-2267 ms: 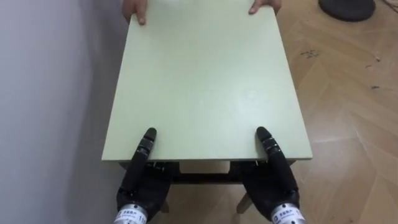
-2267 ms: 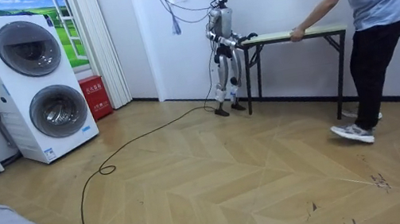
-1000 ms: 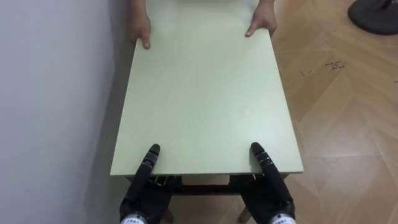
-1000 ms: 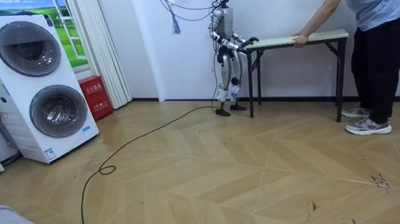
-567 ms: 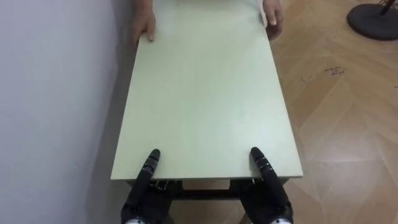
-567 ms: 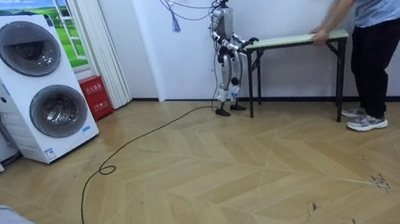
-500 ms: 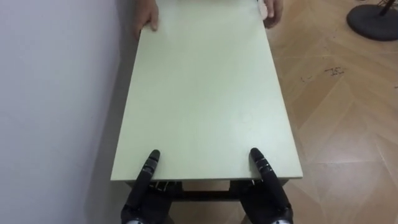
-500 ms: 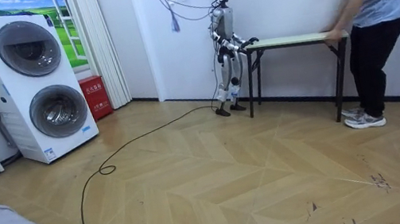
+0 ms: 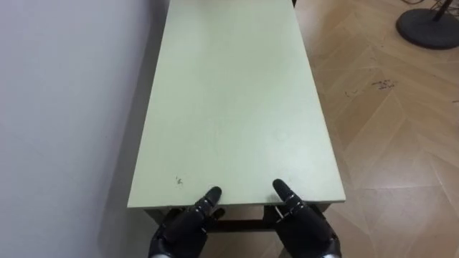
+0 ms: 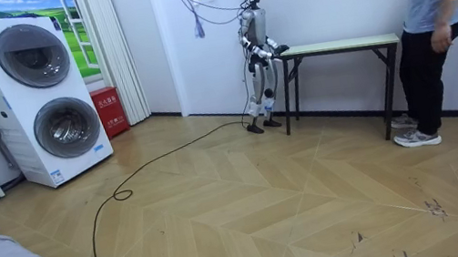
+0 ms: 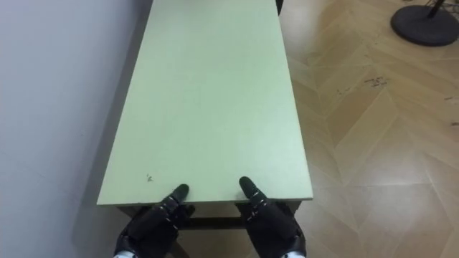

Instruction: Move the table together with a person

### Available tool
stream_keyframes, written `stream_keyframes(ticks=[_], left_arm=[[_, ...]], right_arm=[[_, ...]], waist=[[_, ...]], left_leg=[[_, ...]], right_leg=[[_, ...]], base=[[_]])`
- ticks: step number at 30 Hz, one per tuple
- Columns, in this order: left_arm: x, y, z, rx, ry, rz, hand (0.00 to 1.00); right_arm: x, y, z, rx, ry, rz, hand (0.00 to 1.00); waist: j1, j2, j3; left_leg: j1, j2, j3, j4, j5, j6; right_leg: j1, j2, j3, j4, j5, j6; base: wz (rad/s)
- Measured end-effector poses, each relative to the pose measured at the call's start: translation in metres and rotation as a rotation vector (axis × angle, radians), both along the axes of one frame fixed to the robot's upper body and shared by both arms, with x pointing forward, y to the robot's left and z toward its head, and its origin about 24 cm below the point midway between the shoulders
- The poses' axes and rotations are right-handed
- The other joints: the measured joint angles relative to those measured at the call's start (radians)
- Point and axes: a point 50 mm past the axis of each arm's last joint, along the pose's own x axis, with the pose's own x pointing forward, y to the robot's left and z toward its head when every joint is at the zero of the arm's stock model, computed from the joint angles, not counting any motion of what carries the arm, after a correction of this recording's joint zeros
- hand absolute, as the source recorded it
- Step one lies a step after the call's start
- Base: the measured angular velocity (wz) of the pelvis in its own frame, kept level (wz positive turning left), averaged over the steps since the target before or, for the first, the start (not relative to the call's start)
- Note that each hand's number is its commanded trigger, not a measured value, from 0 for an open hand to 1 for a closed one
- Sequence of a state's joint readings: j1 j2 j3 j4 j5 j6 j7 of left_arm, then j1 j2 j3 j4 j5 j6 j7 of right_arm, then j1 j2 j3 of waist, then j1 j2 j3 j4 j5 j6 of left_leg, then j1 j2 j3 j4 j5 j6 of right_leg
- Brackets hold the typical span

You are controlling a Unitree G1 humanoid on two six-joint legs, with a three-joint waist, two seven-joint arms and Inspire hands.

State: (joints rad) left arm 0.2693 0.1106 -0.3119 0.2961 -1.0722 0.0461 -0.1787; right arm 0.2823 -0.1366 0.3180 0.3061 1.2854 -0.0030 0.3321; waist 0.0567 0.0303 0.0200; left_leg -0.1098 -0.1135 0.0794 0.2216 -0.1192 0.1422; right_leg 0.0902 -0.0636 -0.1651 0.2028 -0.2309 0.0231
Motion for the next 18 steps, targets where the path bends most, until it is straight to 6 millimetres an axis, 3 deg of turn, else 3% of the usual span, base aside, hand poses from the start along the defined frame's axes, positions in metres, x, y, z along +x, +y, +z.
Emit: stream_keyframes(ticks=[18], left_arm=[[0.0055, 0.0, 0.0076, -0.04, -0.104, -0.129, 0.0]], right_arm=[[-0.0032, 0.004, 0.0028, 0.031, -0.071, 0.119, 0.0]], waist=[[-0.003, -0.015, -0.0019]], left_leg=[[-0.003, 0.001, 0.0, 0.008, 0.0, 0.0]], right_leg=[[0.001, -0.001, 0.0, 0.001, 0.0, 0.0]], base=[[0.0]])
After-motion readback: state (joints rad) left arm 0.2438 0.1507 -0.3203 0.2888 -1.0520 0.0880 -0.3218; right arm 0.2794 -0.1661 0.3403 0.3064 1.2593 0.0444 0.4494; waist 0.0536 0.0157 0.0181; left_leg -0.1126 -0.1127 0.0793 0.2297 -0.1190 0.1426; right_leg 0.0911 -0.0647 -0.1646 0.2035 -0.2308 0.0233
